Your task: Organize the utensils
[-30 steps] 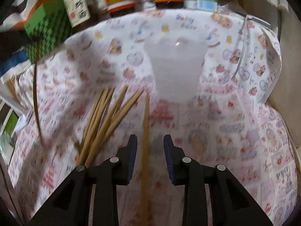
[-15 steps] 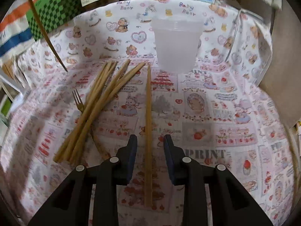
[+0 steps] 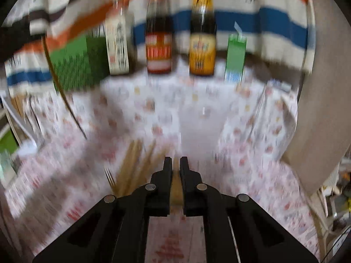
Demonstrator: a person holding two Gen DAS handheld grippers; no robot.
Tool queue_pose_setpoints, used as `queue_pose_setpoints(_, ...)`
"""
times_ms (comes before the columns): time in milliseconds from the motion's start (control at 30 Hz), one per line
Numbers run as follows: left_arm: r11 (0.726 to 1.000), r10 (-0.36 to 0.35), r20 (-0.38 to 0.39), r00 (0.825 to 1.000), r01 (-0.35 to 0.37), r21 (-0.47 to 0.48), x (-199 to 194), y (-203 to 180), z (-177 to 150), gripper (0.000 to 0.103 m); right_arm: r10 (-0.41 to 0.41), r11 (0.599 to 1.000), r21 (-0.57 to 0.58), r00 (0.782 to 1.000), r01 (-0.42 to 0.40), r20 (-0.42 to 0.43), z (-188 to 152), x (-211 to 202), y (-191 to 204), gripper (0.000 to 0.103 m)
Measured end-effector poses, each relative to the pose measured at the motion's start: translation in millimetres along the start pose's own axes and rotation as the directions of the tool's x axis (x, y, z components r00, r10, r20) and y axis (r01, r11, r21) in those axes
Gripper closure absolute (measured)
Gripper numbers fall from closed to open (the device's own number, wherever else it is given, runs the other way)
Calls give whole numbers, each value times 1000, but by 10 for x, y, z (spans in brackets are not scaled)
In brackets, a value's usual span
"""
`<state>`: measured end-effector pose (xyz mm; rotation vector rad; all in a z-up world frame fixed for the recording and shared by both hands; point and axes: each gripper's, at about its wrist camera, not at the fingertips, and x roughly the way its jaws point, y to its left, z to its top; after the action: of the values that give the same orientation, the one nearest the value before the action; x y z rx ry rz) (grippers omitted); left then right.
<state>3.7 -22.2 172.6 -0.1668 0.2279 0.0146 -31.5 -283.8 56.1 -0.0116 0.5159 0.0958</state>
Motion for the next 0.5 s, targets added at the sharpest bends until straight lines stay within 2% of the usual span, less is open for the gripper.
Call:
queue_pose_setpoints(167,1000,13,-13,1000,-13,-24,33,22,-10,97,-11,999,42,999,9,53,350,-28,-56,95)
queue_pose_setpoints(267,999,-19,-33,999,18,-38,59,48,-7,97,18,997,80,997,-25,78,417,-43,-104,95)
queue_pose_setpoints(367,999,-38,-17,999,37,-38,13,32,3,97,45,994,90,991,-57,129,413,-115,-130,95)
queue_pose_setpoints(433,997,-72,7,997,72,-33,-50,6,4,97,60,992,96,985,-76,161,452,-178,-159,95)
queue_pose_setpoints(500,988,-148,53,988,150,-33,-150,-12,-8,97,66,990,108,977,-89,201,532,-256,-215,95)
